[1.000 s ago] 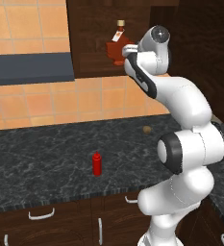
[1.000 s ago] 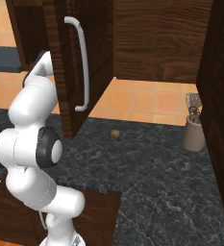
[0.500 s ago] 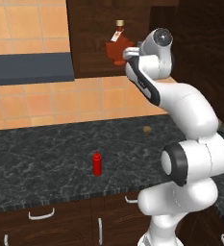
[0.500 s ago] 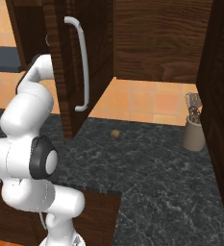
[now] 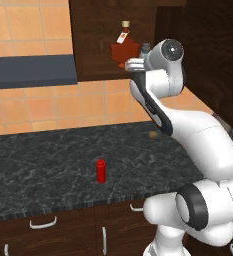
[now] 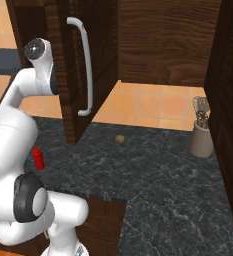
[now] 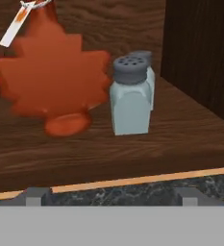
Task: Put the shaker and condiment bottle from the counter next to their counterparts in the cabinet.
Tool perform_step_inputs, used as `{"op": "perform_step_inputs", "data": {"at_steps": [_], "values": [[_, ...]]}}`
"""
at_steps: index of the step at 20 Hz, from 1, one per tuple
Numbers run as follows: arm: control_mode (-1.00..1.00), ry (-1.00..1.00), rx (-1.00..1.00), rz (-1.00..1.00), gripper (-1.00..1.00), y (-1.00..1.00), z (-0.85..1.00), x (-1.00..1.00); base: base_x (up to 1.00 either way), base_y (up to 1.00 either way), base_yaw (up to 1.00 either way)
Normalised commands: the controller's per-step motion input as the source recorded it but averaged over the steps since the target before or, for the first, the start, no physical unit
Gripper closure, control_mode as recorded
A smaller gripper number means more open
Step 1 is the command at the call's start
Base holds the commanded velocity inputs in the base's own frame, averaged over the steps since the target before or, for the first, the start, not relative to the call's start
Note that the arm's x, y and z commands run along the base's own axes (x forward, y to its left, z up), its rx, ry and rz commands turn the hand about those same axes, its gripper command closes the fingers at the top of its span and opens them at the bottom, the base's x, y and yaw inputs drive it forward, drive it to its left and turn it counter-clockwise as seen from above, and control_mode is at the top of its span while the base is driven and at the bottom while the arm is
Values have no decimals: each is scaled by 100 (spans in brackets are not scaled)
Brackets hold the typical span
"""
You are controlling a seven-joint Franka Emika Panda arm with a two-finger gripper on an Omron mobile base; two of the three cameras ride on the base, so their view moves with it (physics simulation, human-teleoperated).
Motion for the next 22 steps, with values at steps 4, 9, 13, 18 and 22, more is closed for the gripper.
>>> {"op": "perform_step_inputs", "data": {"at_steps": [4,9,13,18,22], "values": [[-100,0,0,9,-100,39,-28,-84,0,0,0],[-100,0,0,12,-100,23,-52,-92,0,0,0],[-100,0,0,10,-100,32,-43,-87,0,0,0],[-100,0,0,4,-100,41,-38,-66,0,0,0],[-100,0,0,5,-100,35,-61,-62,0,0,0]]}}
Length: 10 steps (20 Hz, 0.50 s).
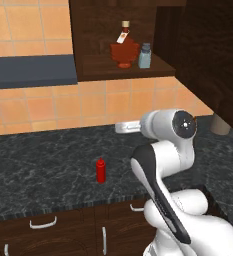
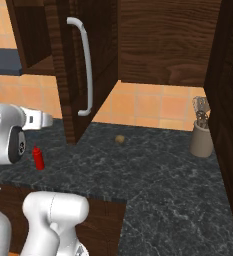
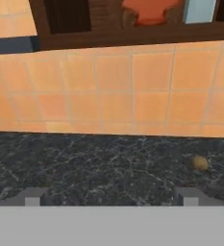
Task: Put the shaker and condiment bottle from the counter next to their counterparts in the cabinet.
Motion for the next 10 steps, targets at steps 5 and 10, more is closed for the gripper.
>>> {"op": "perform_step_inputs", "data": {"at_steps": [5,10], "values": [[-100,0,0,10,-100,10,-63,-70,0,0,0],[-100,0,0,19,-100,0,-51,-47,0,0,0]]}}
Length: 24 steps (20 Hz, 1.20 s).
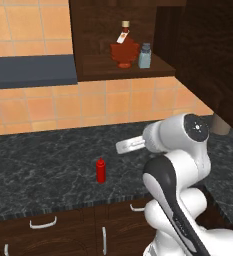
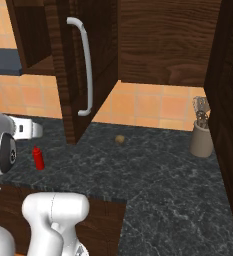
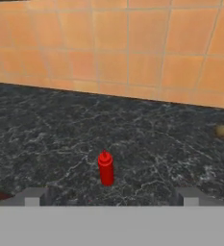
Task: Put the shaker and condiment bottle from the counter next to their counterparts in the cabinet.
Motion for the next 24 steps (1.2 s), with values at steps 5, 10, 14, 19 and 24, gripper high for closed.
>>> {"op": "perform_step_inputs", "data": {"at_steps": [5,10,14,19,24], "values": [[-100,0,0,16,-100,8,-59,-9,0,0,0],[-100,0,0,15,-100,2,-63,-2,0,0,0],[-100,1,-3,7,-100,28,-66,0,0,0,0],[-100,0,-2,9,-100,8,-63,1,0,0,0],[-100,0,0,5,-100,0,-45,27,0,0,0]]}}
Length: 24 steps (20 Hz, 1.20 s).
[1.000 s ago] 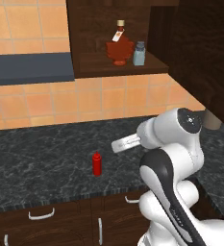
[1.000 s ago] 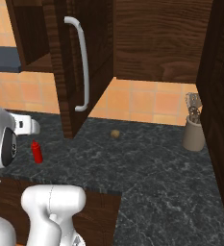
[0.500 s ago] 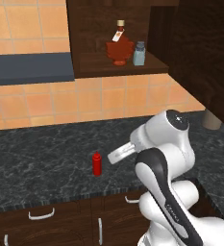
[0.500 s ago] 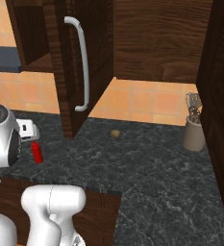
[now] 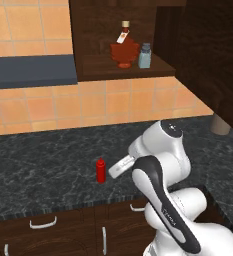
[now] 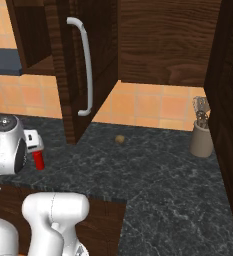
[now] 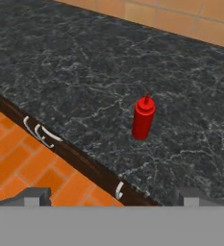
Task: Put the shaker and condiment bottle from the counter next to their counterparts in the cabinet.
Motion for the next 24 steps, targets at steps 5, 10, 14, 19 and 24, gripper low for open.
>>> {"op": "perform_step_inputs", "data": {"at_steps": [5,10,14,19,24], "values": [[-100,0,0,2,-100,0,-39,43,0,0,0],[-100,0,0,0,-100,0,-21,41,0,0,0],[-100,0,0,0,-100,0,-21,9,0,0,0],[-100,0,0,0,-100,0,-24,0,0,0,0],[-100,-4,0,0,-100,-1,-25,0,0,0,0]]}}
